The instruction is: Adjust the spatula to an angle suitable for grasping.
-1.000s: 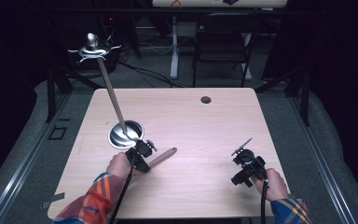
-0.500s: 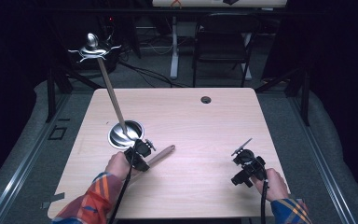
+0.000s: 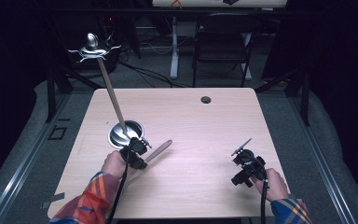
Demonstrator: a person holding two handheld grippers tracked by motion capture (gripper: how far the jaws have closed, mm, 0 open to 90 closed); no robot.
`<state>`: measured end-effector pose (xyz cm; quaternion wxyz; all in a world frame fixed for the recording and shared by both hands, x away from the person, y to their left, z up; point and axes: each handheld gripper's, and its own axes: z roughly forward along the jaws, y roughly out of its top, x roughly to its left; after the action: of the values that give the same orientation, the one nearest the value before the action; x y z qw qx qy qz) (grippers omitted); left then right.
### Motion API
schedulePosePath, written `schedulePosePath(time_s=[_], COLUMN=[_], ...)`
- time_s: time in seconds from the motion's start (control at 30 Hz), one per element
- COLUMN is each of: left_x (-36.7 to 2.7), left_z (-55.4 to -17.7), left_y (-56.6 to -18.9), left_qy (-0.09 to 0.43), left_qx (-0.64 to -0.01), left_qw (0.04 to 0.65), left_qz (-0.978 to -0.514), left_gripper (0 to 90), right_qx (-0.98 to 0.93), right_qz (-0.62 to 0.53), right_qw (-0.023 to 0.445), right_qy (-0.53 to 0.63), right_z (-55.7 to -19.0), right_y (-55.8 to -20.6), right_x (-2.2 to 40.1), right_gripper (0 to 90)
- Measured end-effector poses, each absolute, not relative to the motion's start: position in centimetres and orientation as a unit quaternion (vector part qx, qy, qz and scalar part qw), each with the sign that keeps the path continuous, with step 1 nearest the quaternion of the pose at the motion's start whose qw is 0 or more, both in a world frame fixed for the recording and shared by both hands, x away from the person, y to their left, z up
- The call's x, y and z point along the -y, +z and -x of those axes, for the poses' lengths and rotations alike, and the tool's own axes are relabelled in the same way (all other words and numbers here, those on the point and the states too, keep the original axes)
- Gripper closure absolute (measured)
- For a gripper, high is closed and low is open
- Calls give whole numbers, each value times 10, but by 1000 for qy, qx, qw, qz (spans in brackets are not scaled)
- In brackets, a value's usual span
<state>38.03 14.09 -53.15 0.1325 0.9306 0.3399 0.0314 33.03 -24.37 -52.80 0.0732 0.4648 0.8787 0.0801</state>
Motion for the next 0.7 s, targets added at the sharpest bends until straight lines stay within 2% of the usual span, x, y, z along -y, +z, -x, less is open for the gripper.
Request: schedulePosePath(time_s=[0.7], left_x=[-159], left_z=[-379], left_y=[-519], left_qy=[61], left_qx=[-365], left_qw=[148], left_qz=[-917], left_gripper=[765], right_qx=[-888], right_qz=[-452], right_qw=[67], right_qy=[57], right_z=[-331], right_y=[-525], right_x=[244], right_gripper=[156])
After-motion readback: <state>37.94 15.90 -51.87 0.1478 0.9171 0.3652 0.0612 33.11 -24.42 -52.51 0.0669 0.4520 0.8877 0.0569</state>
